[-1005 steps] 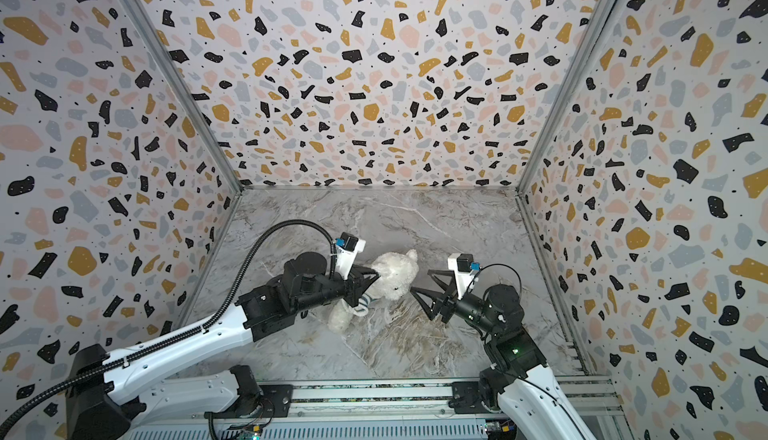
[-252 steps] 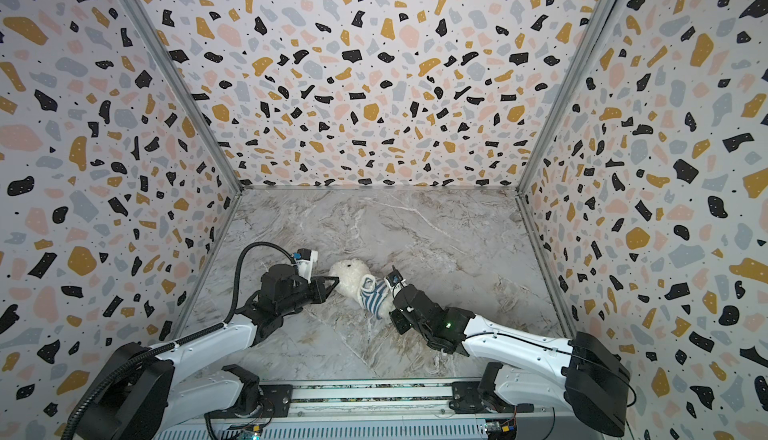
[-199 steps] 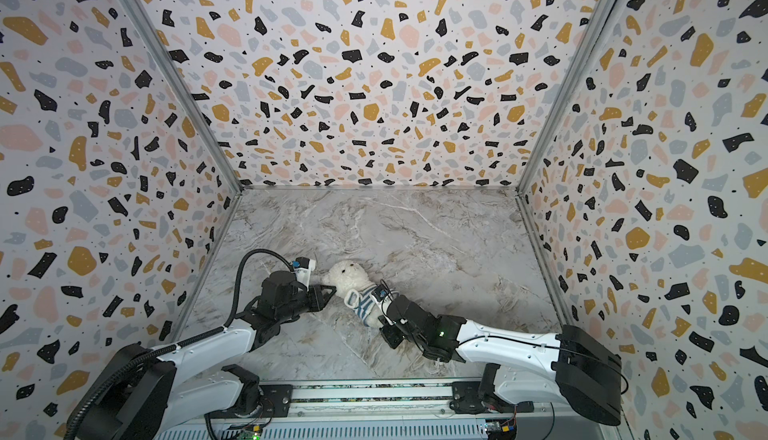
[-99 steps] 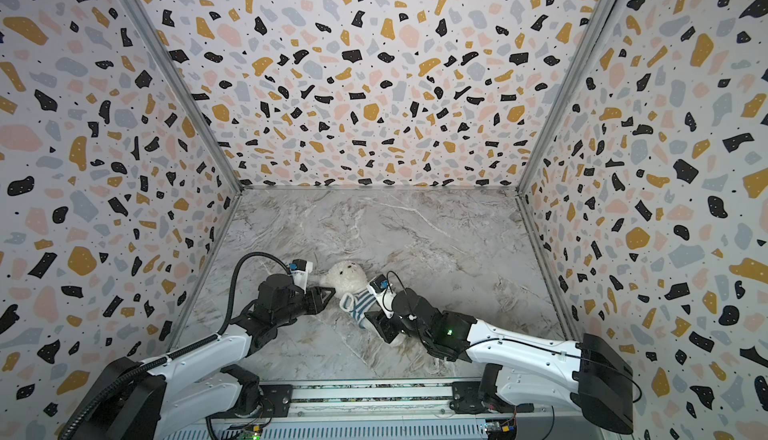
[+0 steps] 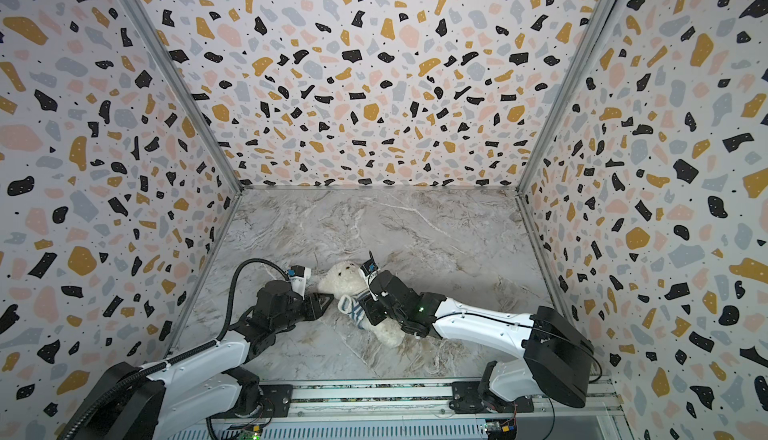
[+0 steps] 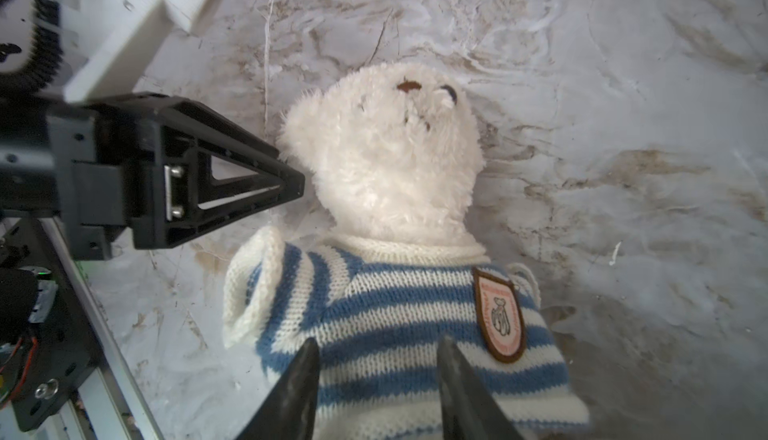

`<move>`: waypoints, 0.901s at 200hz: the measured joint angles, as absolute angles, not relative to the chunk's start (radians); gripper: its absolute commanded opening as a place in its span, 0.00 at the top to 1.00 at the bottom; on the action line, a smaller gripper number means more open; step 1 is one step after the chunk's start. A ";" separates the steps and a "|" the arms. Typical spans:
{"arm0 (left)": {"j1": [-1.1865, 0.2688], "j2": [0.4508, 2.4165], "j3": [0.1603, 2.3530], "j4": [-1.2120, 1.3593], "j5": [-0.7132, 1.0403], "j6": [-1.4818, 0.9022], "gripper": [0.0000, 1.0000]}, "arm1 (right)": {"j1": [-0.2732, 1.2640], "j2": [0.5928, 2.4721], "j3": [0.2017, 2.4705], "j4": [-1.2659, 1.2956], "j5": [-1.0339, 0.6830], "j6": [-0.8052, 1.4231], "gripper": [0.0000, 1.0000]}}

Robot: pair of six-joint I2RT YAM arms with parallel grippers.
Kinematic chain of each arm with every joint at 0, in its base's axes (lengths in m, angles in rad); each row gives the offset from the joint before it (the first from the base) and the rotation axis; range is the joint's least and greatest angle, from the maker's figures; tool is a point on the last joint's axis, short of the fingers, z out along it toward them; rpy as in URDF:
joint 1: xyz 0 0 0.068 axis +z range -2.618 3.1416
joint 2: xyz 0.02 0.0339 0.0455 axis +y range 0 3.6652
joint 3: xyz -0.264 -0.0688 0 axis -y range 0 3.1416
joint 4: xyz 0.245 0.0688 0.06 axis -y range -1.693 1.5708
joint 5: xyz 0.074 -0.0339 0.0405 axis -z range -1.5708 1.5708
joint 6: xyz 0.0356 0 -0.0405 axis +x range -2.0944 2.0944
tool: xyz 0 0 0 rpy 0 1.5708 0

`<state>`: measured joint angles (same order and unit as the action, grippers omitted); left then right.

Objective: Dress the teddy bear

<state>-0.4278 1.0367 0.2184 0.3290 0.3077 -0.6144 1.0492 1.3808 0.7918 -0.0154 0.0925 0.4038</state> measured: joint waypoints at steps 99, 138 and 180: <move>-0.509 0.680 0.220 0.083 0.327 -0.703 0.75 | 1.035 1.412 0.718 0.064 0.036 0.448 0.61; -0.648 0.615 0.223 0.052 0.300 -0.785 0.84 | 1.035 1.412 0.695 0.094 0.025 0.461 0.62; -0.802 0.680 0.254 0.050 0.227 -0.842 0.95 | 1.035 1.411 0.685 0.112 0.014 0.467 0.62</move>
<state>-0.8017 0.6796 0.2539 0.0498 0.2268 -0.8425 1.0348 1.4109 0.6849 0.1116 0.0139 0.4675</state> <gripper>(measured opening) 0.075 0.380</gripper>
